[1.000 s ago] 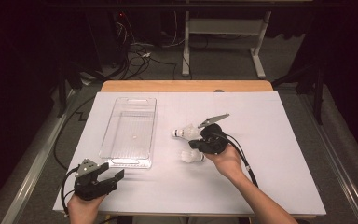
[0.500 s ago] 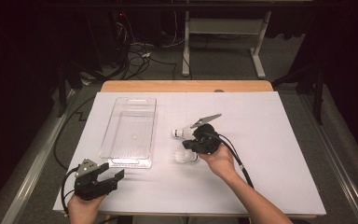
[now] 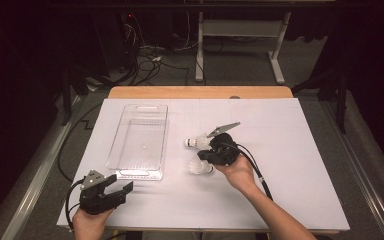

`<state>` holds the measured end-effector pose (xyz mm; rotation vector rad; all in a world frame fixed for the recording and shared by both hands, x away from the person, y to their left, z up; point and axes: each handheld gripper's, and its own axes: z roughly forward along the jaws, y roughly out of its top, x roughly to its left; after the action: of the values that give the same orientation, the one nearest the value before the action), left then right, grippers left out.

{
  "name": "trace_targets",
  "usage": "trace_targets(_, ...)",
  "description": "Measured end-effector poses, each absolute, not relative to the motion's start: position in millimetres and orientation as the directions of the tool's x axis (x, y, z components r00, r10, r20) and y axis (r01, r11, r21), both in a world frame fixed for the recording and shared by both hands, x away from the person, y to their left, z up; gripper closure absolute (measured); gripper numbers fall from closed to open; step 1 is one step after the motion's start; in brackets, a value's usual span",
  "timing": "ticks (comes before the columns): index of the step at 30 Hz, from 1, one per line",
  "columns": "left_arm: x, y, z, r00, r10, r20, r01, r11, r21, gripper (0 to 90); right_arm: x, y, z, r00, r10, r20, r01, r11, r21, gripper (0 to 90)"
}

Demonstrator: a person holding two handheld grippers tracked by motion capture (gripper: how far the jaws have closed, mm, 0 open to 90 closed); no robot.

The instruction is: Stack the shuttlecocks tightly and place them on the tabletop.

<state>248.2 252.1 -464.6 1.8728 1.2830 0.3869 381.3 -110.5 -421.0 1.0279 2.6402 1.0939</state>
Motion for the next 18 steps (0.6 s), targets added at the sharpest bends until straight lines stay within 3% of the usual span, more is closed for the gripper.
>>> trace_targets(18, 248, 252, -465, 0.433, 0.882, -0.184, 0.63, -0.15, 0.762, 31.7, 377, -135, -418, -0.747, 0.649, 0.14, 0.557, 0.497, 0.666, 83.9)
